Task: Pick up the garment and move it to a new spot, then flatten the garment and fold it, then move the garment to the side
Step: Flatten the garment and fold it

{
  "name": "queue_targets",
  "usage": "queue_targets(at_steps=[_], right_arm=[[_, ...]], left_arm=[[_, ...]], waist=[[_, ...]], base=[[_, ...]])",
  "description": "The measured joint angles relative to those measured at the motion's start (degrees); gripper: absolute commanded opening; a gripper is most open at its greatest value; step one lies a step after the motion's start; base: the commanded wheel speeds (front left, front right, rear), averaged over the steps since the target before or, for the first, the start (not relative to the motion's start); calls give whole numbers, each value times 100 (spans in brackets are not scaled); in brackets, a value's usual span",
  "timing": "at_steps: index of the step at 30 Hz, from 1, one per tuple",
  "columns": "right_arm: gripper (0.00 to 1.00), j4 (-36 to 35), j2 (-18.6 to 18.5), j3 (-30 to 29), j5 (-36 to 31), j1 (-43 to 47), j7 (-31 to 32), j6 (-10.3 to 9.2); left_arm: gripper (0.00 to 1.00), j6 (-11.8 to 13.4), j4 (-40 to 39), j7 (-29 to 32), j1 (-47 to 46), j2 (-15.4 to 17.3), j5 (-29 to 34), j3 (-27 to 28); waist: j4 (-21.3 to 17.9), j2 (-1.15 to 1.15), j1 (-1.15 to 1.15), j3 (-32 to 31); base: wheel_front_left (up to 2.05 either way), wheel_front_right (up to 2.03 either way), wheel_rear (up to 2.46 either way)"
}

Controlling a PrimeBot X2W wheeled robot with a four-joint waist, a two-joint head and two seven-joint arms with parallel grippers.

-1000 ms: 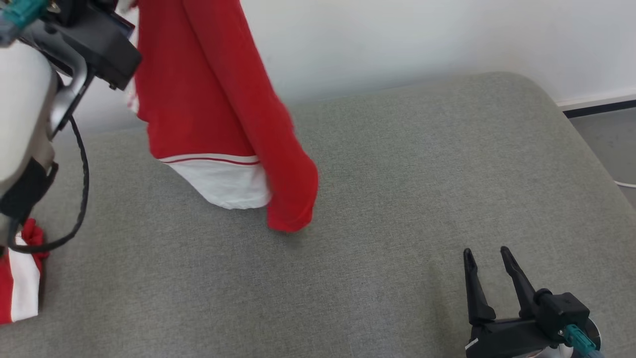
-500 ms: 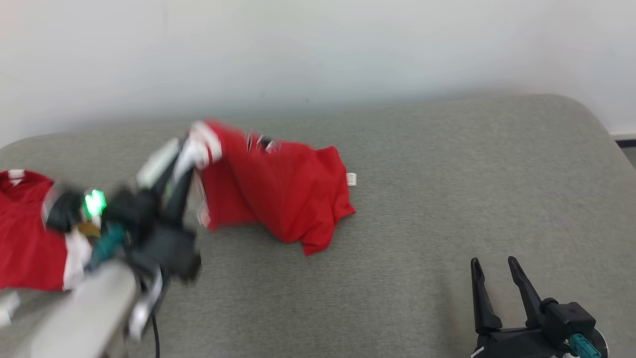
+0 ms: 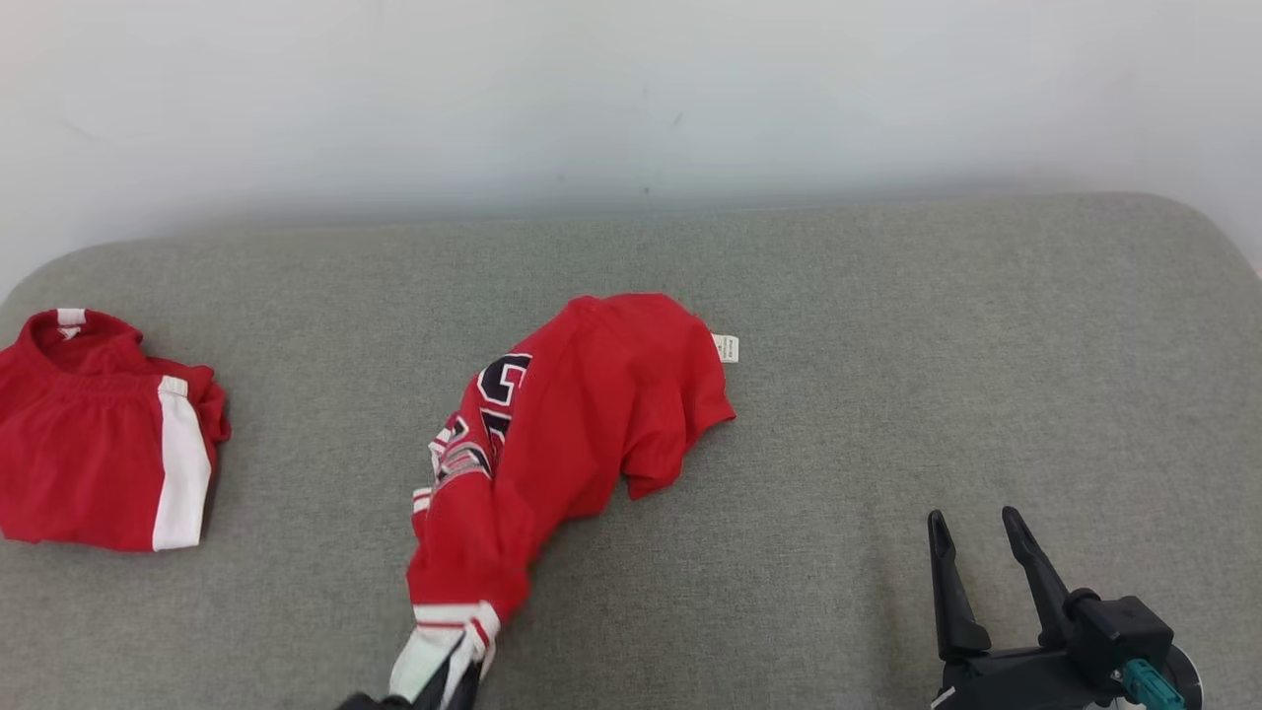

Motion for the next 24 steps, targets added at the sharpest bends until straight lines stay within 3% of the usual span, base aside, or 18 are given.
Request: queue_targets(at_steps=[7,8,9,13,19,24], right_arm=[[100,-3,-2,-60,-19,-5,0,0],[100,-9,-2,-64,-19,-6,-1,0],[100,-8,0,-75,-19,-4,0,0],[100,1,-1,-131,-23,14,-1,0],[100,47,0,-122,-22,31,0,0],[100,94,0,-75,-16,119,0,0]], left_arm=[[0,-449,797,0,217,-541,76,-131],[73,-480,859,0,217,-597,130,-134],[100,-502,856,0,202,-660,181,-92],[100,-600,338,0,121,-856,511,302],[100,-695,-706,0,405,-923,938,1002],[100,-636,-1056,0,723,-883,1121,1674]], waist=[[26,0,0,71],[44,0,0,77],[67,0,0,80],[195,0,0,65],[368,0,0,-54],[435,0,0,-216]], base=[[0,0,0],[0,0,0],[0,0,0],[0,0,0],[0,0,0],[0,0,0]])
